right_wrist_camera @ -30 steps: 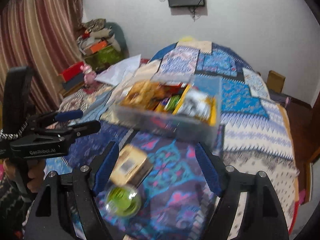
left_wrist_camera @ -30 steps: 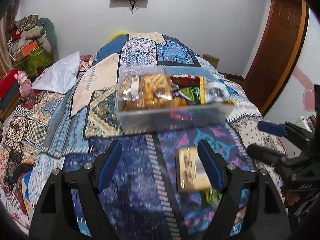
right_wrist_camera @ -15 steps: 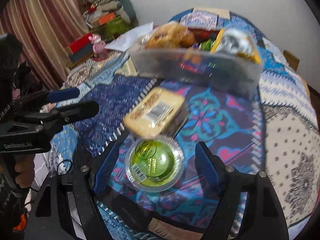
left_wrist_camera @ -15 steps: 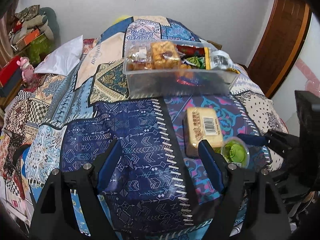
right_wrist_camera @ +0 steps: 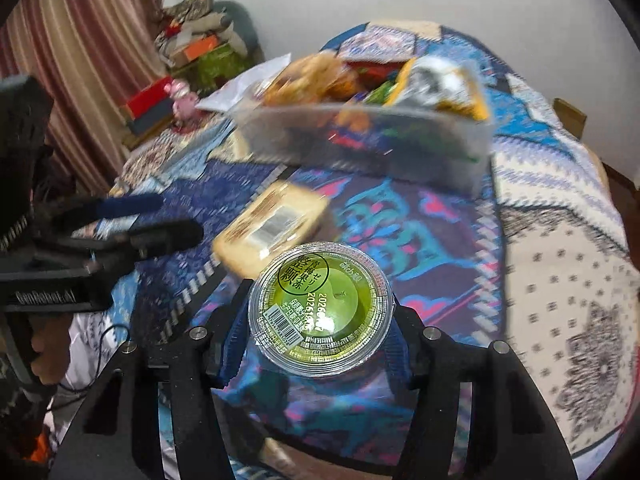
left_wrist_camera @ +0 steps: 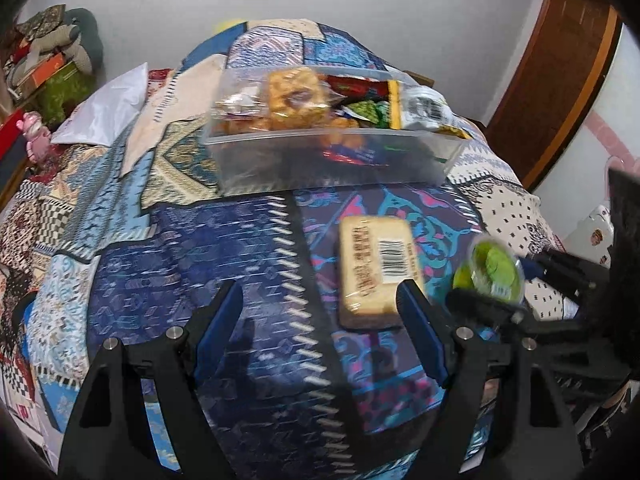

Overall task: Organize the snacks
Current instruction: 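Grasp the cream biscuit bar with left gripper while right grasps the green jelly cup, then place the biscuit bar in the box with left while right lowers the jelly cup in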

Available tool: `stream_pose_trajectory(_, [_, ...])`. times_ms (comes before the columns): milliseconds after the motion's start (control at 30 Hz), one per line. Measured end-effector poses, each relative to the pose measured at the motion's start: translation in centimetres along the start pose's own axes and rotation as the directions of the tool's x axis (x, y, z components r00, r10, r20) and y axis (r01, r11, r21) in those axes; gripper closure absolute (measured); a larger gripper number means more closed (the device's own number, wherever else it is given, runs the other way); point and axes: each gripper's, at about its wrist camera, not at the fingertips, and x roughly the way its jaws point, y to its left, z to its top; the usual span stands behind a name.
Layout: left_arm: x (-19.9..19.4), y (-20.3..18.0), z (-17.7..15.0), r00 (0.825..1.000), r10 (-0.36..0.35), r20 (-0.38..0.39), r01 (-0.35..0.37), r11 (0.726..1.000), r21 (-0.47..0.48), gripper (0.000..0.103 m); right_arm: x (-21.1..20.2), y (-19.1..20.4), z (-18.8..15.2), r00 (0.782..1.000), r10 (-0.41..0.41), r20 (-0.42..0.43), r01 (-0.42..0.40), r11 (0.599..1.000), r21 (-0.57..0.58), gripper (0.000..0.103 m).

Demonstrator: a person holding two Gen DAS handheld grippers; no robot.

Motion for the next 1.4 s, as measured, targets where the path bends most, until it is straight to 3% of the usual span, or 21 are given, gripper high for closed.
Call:
stream_pose_trajectory(167, [2.5,-2.2,0.7,0.998,-0.029,-0.050,0.029,0.999,0.019,0.024,-1.8,-2.2,0.8,0.996,-0.069,0.055,0.067,0.997,0.032,0.049])
stream_pose_trajectory(367, [5.8,-4.2,1.1,0.996,-0.020,-0.091,0.025,0.998,0.056,0.025,-2.9,-4.2,1.0,0.994,-0.079,0.072,0.073,0.994,0.083,0.049])
stream_pose_trajectory(433, [6.4,-4.4,1.0,0.996,-0.008,-0.085,0.012,0.998,0.055,0.036,-2.9,-4.5,1.0,0.995,-0.074,0.072,0.067,0.994,0.091,0.049])
stream_pose_trajectory(467, [6.7,-4.4,1.0,0.996,0.002,-0.085,0.002,0.999,0.051,0.047,-2.9,-4.6,0.9,0.995,-0.072,0.072,0.065,0.994,0.093,0.049])
stream_pose_trajectory(633, [6.5,-3.7,1.3,0.997,-0.019,-0.081,0.021,0.999,0.029,0.048,-2.6,-5.1,1.2,0.996,-0.059,0.068,0.052,0.994,0.100,0.049])
stream_pose_trajectory(1033, [1.5,-3.2,6.8,0.996,-0.032,0.082,0.031,0.999,0.011,0.048,-4.2,-5.1,5.0,0.987,-0.071,0.144,0.061,0.995,0.073,0.049])
stream_pose_trajectory(1400, [1.9,-3.2,13.0,0.987,-0.029,0.159,0.030,1.000,-0.003,0.048,-4.3,-6.6,10.7,0.973,-0.063,0.221,0.046,0.996,0.081,0.048])
